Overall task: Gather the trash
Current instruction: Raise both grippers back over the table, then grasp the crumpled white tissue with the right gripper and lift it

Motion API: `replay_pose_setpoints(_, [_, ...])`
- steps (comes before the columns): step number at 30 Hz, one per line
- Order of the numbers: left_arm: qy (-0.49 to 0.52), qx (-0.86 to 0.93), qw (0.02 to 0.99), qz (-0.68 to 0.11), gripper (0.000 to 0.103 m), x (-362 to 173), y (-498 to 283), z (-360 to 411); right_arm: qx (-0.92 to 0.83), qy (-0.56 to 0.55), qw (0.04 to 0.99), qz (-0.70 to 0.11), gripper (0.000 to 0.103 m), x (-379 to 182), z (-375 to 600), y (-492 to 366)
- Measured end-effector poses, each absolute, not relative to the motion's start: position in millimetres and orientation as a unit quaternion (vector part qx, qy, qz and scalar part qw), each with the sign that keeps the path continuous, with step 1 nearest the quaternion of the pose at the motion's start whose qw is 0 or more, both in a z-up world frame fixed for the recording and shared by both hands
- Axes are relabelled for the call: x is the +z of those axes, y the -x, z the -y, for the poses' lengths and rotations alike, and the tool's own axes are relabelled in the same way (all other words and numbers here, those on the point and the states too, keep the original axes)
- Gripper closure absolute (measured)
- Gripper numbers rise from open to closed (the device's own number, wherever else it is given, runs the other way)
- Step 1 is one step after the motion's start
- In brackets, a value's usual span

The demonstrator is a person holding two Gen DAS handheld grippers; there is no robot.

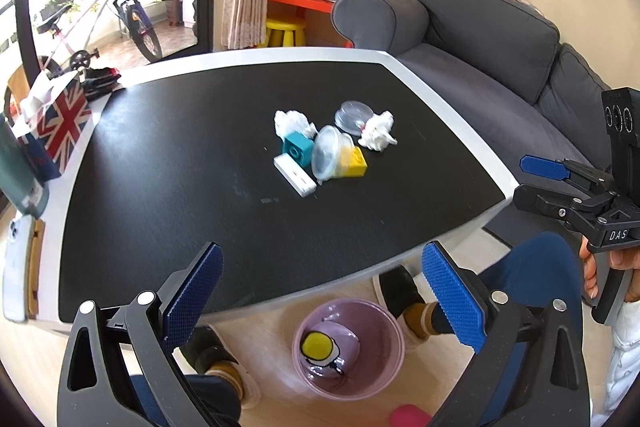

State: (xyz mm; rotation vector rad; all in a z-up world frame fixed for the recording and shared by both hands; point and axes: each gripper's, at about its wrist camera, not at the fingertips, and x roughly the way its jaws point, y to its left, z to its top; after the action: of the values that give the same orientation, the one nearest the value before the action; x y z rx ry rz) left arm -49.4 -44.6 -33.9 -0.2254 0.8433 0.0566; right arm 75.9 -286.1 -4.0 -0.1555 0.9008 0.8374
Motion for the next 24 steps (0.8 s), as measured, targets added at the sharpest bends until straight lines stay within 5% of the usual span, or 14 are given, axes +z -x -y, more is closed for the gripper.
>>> replay_pose_setpoints(24, [0.111,0.032,0.897,-0.427,0.007,-47,-17,2,0.378,0.126,0.792,-0.464,0.006,-47,209,-179])
